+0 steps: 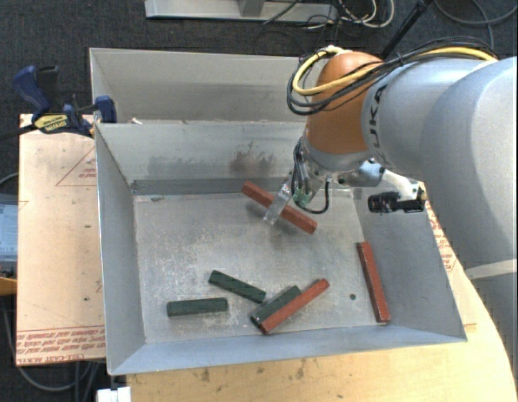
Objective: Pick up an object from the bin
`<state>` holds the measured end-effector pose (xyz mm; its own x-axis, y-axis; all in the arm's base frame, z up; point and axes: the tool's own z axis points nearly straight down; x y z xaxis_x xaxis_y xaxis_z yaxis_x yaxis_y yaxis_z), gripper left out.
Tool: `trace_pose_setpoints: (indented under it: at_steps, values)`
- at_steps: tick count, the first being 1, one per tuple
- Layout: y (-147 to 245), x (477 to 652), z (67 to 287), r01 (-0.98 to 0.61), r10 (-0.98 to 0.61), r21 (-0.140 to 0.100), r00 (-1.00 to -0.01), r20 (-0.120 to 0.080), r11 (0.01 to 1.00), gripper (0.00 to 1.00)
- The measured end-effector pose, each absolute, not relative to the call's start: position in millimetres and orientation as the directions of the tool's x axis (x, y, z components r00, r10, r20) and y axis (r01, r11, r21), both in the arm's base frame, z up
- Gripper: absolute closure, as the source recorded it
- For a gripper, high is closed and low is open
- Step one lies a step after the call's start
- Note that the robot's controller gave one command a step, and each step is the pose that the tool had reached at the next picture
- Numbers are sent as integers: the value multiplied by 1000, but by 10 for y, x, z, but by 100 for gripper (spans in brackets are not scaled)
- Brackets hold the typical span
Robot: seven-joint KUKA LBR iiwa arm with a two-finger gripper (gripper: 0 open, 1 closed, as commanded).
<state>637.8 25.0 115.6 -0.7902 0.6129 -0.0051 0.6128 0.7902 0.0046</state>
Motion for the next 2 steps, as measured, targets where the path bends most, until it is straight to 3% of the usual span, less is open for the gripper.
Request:
trace_pose_setpoints:
  at_steps: [1,2]
  values:
    - [251,6386,1305,611,611,3,-792,-3,792,100]
    - [253,6405,1790,609,609,5,-793,-6,793,100]
